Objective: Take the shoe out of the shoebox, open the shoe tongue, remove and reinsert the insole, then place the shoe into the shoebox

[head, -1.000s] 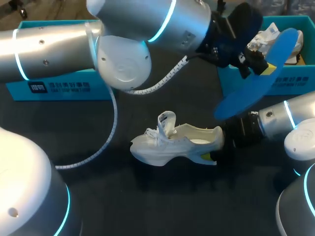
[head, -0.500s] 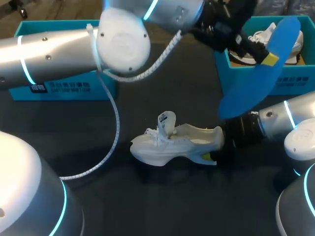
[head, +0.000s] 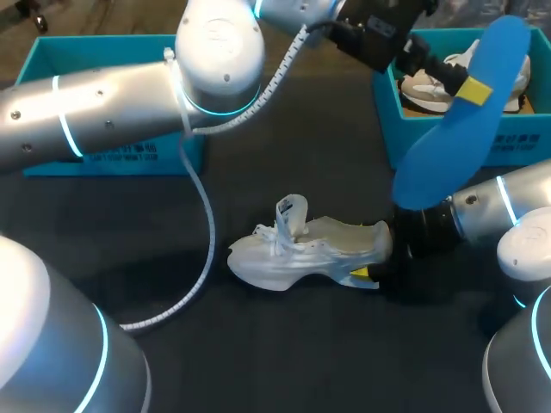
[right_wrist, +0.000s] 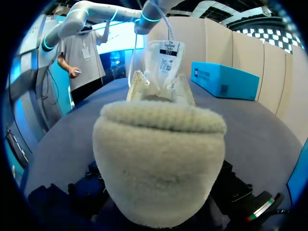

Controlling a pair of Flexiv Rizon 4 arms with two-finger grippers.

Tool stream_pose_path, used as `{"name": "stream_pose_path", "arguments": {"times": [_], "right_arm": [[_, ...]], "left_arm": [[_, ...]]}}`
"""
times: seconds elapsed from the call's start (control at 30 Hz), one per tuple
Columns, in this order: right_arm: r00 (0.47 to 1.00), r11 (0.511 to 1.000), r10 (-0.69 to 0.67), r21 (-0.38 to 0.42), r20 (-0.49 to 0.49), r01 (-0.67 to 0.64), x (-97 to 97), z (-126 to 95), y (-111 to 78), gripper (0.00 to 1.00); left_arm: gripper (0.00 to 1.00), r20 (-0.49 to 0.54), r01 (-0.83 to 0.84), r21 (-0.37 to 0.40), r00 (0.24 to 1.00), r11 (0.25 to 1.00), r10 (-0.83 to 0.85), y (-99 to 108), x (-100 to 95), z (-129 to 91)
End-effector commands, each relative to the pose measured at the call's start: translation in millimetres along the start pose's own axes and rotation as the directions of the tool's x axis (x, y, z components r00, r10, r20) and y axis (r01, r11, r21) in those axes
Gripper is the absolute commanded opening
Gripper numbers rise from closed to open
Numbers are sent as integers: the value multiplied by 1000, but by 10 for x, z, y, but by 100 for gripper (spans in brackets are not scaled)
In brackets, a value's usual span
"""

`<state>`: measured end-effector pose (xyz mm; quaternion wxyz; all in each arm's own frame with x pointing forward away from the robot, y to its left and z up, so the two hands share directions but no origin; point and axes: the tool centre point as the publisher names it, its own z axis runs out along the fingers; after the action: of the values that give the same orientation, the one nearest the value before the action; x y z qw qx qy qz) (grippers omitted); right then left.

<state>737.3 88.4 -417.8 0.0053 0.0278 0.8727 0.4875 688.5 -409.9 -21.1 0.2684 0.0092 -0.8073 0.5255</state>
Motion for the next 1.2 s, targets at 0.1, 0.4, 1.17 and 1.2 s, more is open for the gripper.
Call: {"name": "stream_pose_path", "arguments": {"times": [0.1, 0.4, 1.17, 1.2], "right_arm": [[1000, 1000, -1, 2, 2, 0, 17, 63, -21, 0], [1000, 1000, -1, 2, 2, 0, 17, 63, -21, 0], [1000, 1000, -1, 2, 2, 0, 17, 63, -21, 0], [1000, 1000, -1, 2, 2, 0, 17, 63, -21, 0]], "left_arm": [[0, -54, 37, 29, 998, 999, -36, 185, 60, -131], [0, -16, 112, 194, 994, 975, -111, 526, 209, -424], [0, 18, 153, 123, 988, 981, -156, 882, 91, -576], [0, 18, 153, 123, 988, 981, -156, 882, 91, -576]]}}
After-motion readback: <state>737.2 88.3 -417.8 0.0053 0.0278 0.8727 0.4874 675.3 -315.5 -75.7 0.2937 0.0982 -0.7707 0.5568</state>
